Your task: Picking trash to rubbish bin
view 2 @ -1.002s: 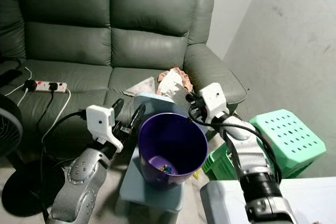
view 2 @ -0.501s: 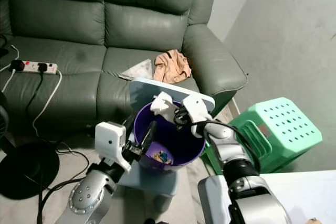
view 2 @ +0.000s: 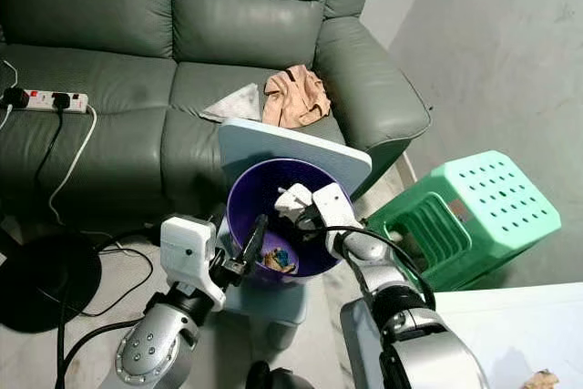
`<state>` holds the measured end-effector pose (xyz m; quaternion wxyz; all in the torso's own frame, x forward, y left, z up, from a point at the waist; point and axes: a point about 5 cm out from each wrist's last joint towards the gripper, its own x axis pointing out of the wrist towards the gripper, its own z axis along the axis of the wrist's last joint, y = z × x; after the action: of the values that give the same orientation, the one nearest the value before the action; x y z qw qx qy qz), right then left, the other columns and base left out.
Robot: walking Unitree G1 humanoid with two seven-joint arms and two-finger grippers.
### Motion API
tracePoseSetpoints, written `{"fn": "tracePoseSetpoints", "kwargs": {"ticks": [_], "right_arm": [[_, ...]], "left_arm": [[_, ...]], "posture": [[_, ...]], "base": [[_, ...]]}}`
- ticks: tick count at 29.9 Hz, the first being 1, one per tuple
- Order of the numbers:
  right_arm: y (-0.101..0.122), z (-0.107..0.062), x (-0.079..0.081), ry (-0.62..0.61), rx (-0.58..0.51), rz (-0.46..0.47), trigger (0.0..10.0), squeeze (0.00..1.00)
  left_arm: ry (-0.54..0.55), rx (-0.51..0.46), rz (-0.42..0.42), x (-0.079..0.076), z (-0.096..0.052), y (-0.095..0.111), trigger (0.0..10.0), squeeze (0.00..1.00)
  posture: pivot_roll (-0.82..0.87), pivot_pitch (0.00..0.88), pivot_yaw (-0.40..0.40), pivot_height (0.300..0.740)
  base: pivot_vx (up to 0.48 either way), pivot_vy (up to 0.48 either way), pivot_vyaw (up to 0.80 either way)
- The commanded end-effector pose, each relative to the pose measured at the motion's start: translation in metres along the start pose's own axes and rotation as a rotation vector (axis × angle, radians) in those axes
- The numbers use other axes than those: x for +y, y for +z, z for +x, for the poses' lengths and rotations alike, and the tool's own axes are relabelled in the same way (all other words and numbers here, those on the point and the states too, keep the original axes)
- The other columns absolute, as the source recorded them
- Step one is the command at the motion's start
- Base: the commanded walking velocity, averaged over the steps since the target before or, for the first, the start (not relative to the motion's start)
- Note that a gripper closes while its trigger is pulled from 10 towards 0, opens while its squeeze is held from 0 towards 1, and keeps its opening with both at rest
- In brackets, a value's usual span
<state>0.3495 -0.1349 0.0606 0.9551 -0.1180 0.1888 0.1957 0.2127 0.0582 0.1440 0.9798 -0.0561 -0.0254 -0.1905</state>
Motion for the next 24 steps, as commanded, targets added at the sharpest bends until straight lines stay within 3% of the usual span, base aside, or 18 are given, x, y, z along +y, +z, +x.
{"fn": "tracePoseSetpoints", "kwargs": {"ticks": [1, 13, 19, 20, 21, 24], "right_arm": [[-0.004, -0.002, -0.007, -0.043, 0.023, 0.037, 10.0, 1.0], [0.002, 0.0, -0.008, -0.084, -0.005, 0.085, 10.0, 1.0], [0.009, 0.001, -0.007, -0.021, -0.065, 0.122, 10.0, 1.0], [0.013, 0.0, -0.006, 0.007, -0.098, 0.137, 10.0, 0.57], [0.018, -0.001, -0.007, 0.038, -0.155, 0.152, 10.0, 0.0], [0.027, -0.004, -0.009, 0.096, -0.259, 0.226, 10.0, 0.0]], "left_arm": [[-0.036, -0.016, -0.074, -0.023, 0.0, 0.005, 10.0, 0.0], [-0.055, -0.016, -0.084, -0.029, 0.003, 0.006, 10.0, 0.0], [-0.053, -0.019, -0.077, -0.026, 0.005, 0.005, 10.0, 0.0], [-0.051, -0.022, -0.072, -0.024, 0.006, 0.005, 10.0, 0.0], [-0.047, -0.029, -0.067, -0.02, 0.008, 0.006, 10.0, 0.0], [-0.035, -0.042, -0.053, -0.011, 0.014, 0.007, 10.0, 0.0]], "posture": [[0.12, 0.244, -0.226, 0.74], [0.13, 0.219, -0.225, 0.74], [0.13, 0.192, -0.222, 0.74], [0.13, 0.192, -0.222, 0.74], [0.13, 0.169, -0.216, 0.74], [0.13, 0.156, -0.212, 0.74]], "base": [[0.0, 0.0, 0.0], [0.0, 0.0, 0.0], [0.0, 0.0, 0.0], [0.0, 0.0, 0.0], [0.0, 0.0, 0.0], [0.0, 0.0, 0.0]]}}
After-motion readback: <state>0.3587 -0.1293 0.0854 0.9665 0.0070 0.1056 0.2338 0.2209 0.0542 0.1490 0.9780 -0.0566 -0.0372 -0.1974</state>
